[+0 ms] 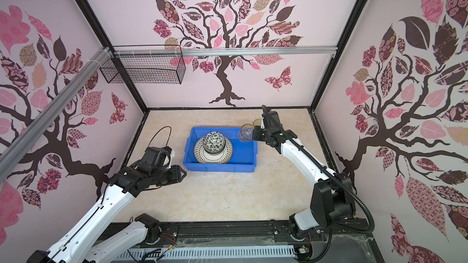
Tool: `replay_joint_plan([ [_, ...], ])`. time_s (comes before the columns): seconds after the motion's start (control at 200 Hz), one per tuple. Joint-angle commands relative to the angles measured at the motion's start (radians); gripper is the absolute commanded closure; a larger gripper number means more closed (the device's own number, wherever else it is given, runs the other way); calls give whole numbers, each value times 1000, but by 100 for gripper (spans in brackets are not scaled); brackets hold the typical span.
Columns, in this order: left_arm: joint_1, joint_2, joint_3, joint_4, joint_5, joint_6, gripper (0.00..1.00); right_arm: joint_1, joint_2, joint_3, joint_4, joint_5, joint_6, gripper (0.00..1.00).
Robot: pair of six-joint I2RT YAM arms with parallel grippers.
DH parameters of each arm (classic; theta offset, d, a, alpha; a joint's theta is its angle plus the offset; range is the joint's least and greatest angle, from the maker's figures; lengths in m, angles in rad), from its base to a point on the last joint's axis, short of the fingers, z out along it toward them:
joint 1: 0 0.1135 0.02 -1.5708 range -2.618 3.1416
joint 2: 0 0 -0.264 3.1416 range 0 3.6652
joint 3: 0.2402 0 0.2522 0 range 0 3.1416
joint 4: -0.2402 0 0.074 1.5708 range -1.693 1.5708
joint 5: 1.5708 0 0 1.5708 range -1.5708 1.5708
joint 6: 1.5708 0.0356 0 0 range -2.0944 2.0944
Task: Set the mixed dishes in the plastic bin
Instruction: 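Carry the yellow cup over the bin with the right gripper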
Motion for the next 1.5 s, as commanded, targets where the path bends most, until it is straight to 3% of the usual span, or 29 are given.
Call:
replay_joint_plan([
  [0.0,3,2,-28,18,-8,3,59,30,36,73,-13,24,-21,100],
  [0.615,3,22,-33,27,-16,15,59,71,184,159,-59,148,-61,100],
  [1.491,4,78,-27,53,-25,28,59,72,355,247,-95,204,-87,100],
])
